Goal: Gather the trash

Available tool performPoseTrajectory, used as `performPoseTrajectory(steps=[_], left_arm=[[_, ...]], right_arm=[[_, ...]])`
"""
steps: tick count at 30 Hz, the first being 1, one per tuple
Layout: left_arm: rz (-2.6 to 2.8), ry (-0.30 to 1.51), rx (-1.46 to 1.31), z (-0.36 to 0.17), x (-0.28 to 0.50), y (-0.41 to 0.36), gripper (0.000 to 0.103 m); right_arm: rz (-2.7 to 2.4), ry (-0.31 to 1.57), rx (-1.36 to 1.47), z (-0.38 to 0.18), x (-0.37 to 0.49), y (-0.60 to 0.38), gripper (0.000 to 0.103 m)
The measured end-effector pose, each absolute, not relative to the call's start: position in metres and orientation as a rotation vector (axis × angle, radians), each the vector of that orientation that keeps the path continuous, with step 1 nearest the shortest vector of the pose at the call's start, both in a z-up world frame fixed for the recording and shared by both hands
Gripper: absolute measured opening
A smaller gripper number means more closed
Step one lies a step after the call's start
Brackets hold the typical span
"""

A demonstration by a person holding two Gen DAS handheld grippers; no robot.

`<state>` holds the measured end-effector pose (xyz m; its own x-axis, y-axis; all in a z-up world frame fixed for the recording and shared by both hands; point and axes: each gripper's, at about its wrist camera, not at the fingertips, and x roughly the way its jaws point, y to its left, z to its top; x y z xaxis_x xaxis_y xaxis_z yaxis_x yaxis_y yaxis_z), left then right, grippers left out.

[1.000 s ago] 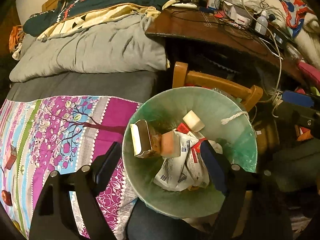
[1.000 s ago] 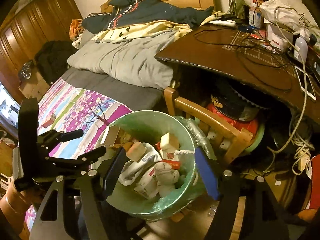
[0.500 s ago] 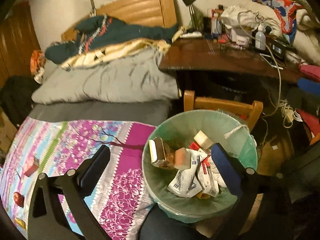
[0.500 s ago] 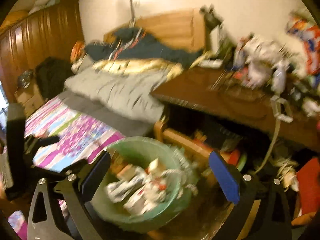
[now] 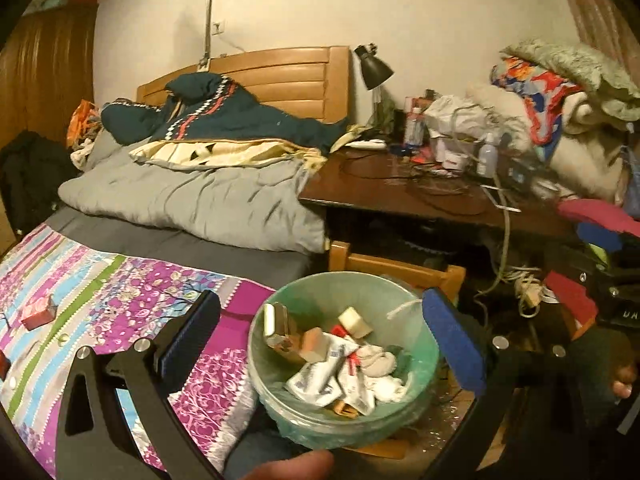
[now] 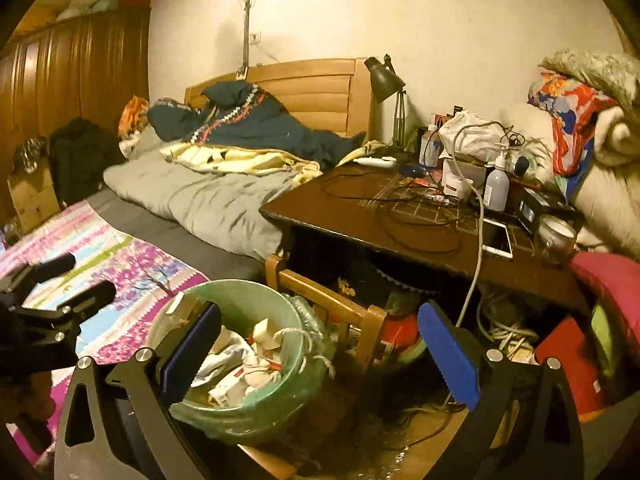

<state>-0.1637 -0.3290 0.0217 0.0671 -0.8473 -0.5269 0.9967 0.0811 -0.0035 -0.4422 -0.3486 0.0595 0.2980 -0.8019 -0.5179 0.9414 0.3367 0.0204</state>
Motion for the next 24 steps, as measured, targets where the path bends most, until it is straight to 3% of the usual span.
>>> performPoseTrajectory(steps=[24], left_arm=[[-1.307,0.349,0.262,0.012,-0.153,-0.299,0.098]], right_arm=[[-1.140,0.476,0.322,0.040,-0.428,-0.330,0.098]])
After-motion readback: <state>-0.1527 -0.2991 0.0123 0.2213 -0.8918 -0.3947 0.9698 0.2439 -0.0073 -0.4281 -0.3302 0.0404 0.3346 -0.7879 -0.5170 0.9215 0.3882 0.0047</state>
